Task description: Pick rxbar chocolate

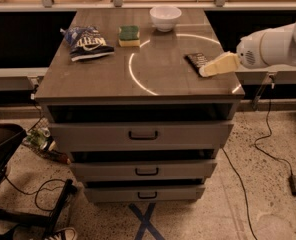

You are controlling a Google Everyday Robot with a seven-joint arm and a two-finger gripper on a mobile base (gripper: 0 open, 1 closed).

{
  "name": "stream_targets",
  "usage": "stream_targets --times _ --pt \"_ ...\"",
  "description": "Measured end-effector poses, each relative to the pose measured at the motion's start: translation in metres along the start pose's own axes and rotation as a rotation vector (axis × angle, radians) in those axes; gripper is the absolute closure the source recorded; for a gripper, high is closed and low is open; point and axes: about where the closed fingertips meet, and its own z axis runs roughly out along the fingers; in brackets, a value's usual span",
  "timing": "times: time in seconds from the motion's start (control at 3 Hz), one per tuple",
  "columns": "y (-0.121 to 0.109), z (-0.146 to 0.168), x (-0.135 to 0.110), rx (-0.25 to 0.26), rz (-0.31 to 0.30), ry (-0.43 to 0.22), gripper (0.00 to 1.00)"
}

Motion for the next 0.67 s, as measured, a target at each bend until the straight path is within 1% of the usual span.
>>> stream_targets --times 0.33,0.67 --pt "-0.001 0.045 -0.005 -0.021 -0.001 -0.027 0.00" --pt "-0.001 0.078 -0.009 -0.042 0.003 -0.048 0.00"
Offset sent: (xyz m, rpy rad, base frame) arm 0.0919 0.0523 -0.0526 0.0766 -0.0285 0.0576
